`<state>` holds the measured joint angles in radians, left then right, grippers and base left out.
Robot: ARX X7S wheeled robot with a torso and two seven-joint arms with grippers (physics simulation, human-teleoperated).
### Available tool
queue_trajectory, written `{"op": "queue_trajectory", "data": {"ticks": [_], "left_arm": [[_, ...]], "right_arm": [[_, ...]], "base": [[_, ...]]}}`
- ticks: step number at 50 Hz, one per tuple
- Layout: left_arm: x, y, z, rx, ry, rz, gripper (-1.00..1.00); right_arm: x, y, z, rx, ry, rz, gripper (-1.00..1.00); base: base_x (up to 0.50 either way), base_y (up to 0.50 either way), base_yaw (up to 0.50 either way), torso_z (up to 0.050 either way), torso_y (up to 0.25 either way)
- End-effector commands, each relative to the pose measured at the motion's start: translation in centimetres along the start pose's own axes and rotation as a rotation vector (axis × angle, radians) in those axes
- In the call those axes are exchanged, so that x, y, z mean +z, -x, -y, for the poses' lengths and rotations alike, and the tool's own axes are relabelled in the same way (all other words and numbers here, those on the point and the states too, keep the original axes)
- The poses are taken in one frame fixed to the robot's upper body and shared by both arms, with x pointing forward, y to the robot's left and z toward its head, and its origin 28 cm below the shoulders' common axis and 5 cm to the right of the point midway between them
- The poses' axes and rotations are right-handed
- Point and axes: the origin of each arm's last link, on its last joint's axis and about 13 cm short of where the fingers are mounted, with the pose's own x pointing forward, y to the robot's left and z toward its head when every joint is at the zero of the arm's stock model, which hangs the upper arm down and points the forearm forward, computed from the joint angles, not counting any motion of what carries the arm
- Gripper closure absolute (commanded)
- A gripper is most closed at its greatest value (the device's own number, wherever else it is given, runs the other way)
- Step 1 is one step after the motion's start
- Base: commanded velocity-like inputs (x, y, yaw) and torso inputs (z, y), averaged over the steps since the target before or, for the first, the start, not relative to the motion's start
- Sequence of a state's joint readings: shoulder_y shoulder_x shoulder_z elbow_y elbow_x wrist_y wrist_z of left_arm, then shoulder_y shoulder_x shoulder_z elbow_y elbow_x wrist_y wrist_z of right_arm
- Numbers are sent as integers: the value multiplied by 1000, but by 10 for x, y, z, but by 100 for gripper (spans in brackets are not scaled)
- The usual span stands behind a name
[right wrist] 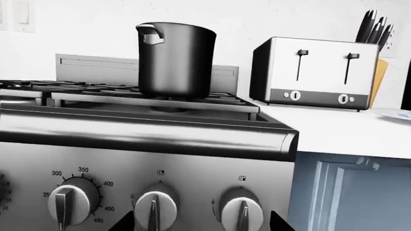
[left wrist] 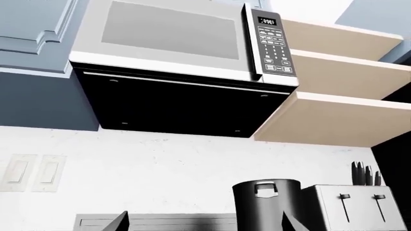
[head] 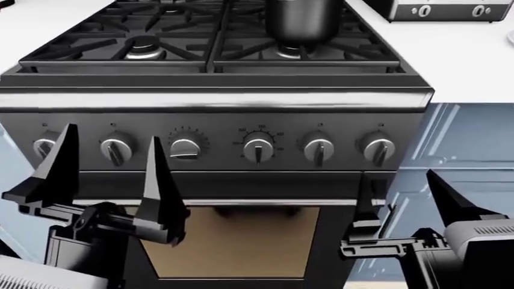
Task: Frozen meat rests on a plate on the counter. Retrieve the meat and place it in a pot on a burner. Then turn the burner on.
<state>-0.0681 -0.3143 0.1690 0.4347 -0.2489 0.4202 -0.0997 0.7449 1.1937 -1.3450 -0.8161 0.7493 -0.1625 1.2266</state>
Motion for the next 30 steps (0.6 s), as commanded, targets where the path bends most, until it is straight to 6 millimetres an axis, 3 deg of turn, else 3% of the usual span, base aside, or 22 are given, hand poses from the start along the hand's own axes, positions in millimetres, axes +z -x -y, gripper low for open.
{"op": "queue_trajectory", "data": {"ticks": [1, 8, 17, 24, 30], "left_arm": [[1, -3, -2, 6, -4, 17, -100], [3, -3, -2, 9, -1, 32, -100], [4, -3, -2, 11, -3, 35, -100], [2, -2, -2, 7, -1, 27, -100], [2, -2, -2, 5, 3, 22, -100]], "right_arm": [[-1, -1, 1, -12, -17, -1, -100], [-1, -2, 0, -13, -22, 4, -100], [2, -1, 3, -77, -35, 7, -100], [20, -1, 3, -91, -84, 67, -100], [36, 0, 6, -89, -76, -22, -100]], "base": [[0, 0, 0, -50, 10], [0, 0, 0, -50, 12], [0, 0, 0, 0, 0], [0, 0, 0, 0, 0], [0, 0, 0, 0, 0]]}}
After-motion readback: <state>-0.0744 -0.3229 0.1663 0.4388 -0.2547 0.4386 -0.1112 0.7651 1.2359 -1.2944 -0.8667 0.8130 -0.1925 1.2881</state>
